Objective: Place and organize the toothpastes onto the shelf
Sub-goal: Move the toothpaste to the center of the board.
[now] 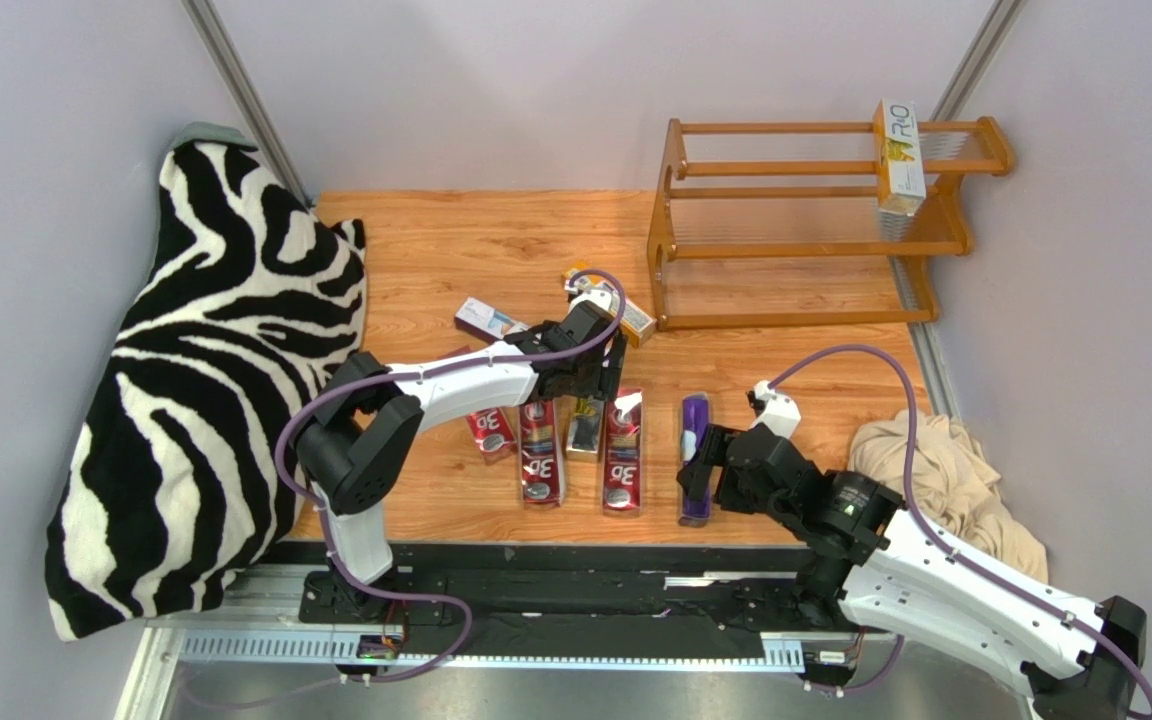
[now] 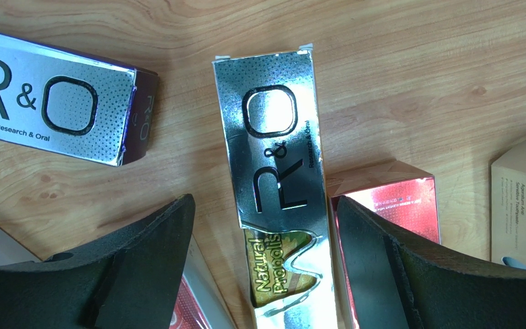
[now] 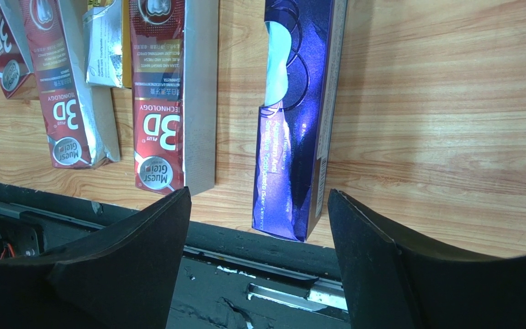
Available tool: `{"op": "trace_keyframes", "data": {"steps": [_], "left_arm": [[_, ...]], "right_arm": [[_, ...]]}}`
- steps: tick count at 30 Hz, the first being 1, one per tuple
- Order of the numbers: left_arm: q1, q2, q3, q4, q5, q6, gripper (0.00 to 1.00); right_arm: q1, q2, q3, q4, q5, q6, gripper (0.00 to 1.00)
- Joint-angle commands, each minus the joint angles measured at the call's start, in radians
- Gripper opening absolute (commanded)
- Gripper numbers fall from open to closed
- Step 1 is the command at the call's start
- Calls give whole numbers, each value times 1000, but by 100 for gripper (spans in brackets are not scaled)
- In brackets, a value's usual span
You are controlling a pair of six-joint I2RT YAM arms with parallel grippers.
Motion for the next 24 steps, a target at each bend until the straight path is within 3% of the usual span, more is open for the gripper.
{"op": "trace_keyframes", "data": {"steps": [1,7,14,24], "left_arm": [[-3,33,51,-32,-9,32,85],[9,92,102,-39,-18,10,84],[87,127,122,-11,71,1,85],[89,20,33,136,226,38,89]], "right_arm": [[6,-2,-1,54,-3,-14,78],[6,-7,-7,51,-13,-14,77],[7,-18,-27,57,-22,-12,77],[6,-13,-47,77,-33,-6,77]]}}
